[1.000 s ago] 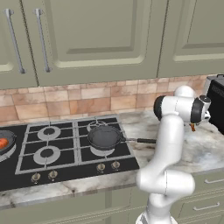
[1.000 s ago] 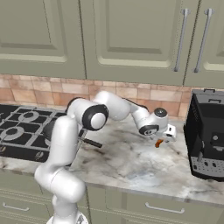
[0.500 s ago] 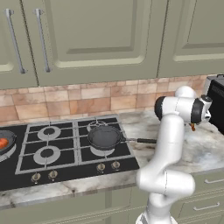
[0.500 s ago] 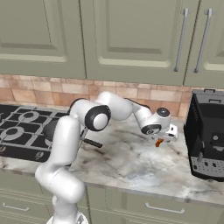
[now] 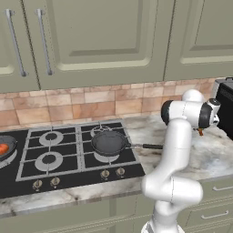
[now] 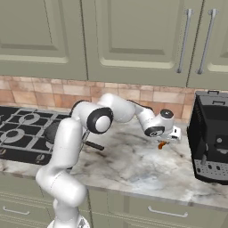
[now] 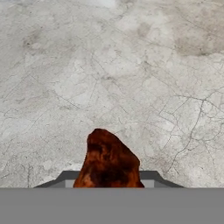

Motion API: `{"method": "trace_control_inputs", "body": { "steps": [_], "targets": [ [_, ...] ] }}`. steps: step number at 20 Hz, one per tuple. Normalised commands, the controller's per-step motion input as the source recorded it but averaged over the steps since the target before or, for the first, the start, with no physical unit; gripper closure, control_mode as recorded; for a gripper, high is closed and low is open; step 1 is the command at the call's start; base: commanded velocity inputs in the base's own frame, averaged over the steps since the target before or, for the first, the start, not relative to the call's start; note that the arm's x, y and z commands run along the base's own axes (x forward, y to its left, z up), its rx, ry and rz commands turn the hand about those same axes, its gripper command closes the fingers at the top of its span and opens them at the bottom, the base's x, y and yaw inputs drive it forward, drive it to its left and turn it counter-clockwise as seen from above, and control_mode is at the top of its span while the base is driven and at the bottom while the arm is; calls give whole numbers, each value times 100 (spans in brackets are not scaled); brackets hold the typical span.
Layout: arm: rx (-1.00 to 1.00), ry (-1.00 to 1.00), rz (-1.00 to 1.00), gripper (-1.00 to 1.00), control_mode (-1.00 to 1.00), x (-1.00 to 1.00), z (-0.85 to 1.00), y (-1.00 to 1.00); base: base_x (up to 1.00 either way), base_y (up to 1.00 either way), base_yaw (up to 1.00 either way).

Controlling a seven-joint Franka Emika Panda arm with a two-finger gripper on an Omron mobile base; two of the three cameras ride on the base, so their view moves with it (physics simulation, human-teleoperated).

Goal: Place both pans onto different burners. Then place the squash and the chicken drumstick on different pans.

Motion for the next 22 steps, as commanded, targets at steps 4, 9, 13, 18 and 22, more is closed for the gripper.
{"method": "trace_control_inputs", "body": {
  "steps": [4, 9, 13, 18, 22],
  "targets": [
    [0, 0, 0, 100, -100, 0, -11, 0, 0, 0, 0],
    [0, 0, 0, 100, -100, -1, 0, -1, 0, 0, 0],
    [0, 0, 0, 100, -100, -23, 4, 0, 0, 0, 0],
    [0, -3, 0, 100, -100, -48, 6, 0, 0, 0, 0],
    [0, -3, 0, 100, -100, -32, 27, 0, 0, 0, 0]
  ]
}}
